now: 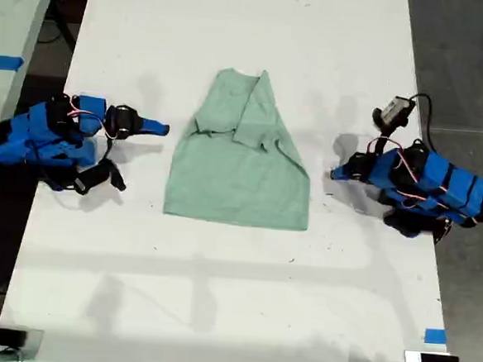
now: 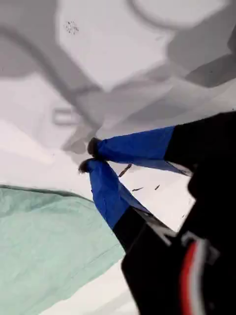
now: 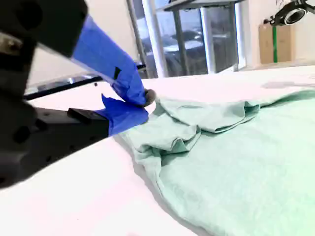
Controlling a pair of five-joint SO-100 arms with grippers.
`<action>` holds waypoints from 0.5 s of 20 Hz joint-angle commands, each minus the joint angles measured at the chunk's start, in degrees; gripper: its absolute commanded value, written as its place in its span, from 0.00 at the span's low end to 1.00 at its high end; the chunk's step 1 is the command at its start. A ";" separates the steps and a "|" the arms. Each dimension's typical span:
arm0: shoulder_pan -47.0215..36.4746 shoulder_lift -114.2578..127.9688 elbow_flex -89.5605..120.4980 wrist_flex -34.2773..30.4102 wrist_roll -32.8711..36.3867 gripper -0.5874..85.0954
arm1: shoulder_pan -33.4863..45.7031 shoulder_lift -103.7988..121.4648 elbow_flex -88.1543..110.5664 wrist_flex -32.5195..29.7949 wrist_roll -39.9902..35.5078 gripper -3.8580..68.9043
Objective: Fold t shirt
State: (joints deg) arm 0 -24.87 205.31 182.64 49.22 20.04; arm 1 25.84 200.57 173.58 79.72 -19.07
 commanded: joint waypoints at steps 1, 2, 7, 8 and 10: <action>-1.14 0.53 0.26 0.44 -1.67 0.01 | -8.09 0.70 -0.26 -0.79 16.17 0.03; -1.41 0.53 0.26 0.44 -1.67 0.01 | -8.26 0.70 -0.26 -0.97 16.96 0.03; -1.23 0.53 0.26 0.44 -1.85 0.01 | -6.86 0.70 -1.32 0.70 17.58 0.03; -1.23 0.53 0.26 0.44 -1.85 0.01 | -7.29 0.09 -2.55 0.09 16.26 0.03; -1.23 0.53 0.26 0.44 -1.85 0.01 | -8.35 -2.72 -4.75 -0.70 16.61 0.03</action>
State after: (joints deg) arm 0 -25.58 205.31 182.64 49.57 19.16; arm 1 18.90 200.39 172.71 79.72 -2.11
